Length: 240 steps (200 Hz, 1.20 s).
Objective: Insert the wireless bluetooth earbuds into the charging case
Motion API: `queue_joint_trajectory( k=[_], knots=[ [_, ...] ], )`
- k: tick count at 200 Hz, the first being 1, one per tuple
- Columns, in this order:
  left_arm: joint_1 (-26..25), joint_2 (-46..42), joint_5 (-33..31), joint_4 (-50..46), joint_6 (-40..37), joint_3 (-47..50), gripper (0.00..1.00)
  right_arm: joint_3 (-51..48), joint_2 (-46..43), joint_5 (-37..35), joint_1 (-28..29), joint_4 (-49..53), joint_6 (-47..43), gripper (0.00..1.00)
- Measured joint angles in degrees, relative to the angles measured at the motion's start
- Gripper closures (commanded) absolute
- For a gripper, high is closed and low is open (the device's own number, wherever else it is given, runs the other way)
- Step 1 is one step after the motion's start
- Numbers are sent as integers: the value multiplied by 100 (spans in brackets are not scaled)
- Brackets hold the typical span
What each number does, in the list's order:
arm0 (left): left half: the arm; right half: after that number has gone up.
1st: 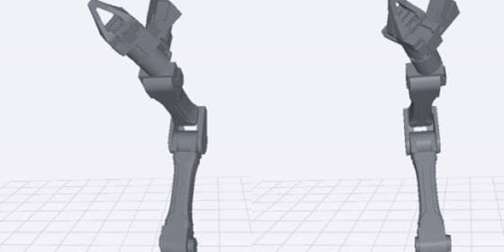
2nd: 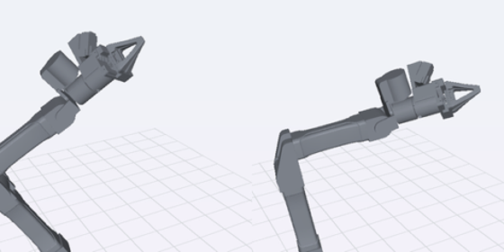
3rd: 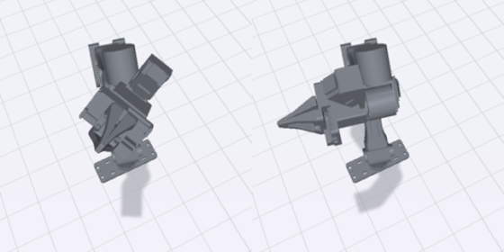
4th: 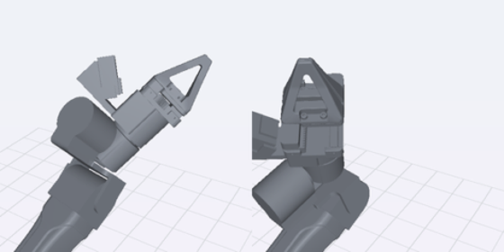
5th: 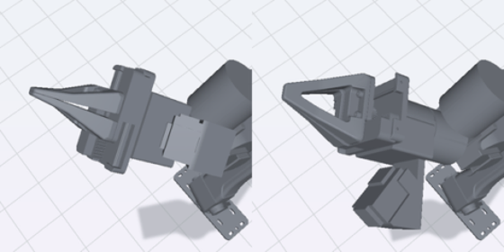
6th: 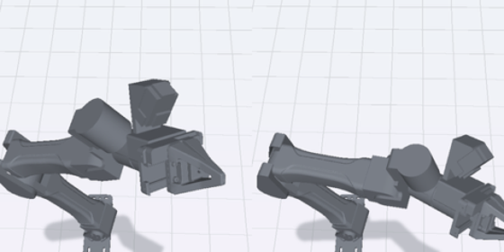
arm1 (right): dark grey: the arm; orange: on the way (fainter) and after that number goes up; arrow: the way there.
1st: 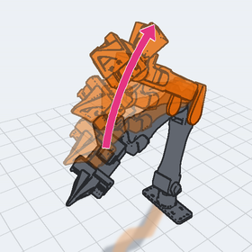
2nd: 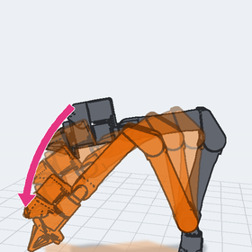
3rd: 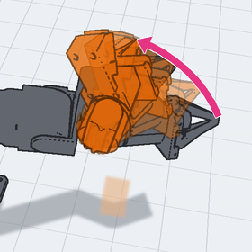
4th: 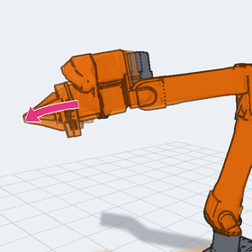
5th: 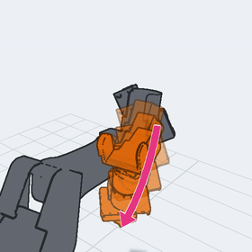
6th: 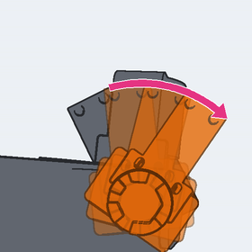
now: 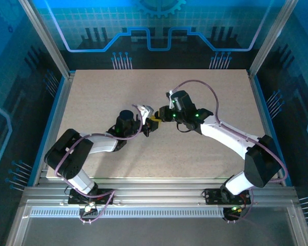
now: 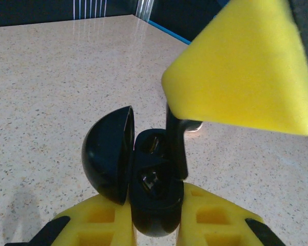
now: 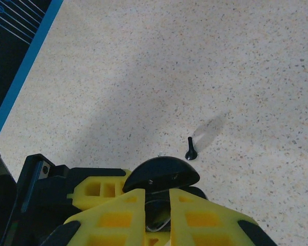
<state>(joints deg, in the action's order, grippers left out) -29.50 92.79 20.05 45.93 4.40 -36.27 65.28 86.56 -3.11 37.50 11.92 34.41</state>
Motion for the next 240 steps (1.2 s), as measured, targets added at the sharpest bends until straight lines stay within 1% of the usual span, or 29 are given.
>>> queue_joint_trajectory(
  k=[145, 208, 240],
  knots=[
    [-4, -210, 0, 68, 22, -2, 89, -122, -170, -118, 61, -203, -240, 84],
    [-2, -260, -2, 50, 20, -4, 88, -173, -184, -74, 76, -260, -258, 80],
    [-2, -319, -2, -37, 17, -35, 88, -175, -184, -48, 81, -260, -278, 75]
  ],
)
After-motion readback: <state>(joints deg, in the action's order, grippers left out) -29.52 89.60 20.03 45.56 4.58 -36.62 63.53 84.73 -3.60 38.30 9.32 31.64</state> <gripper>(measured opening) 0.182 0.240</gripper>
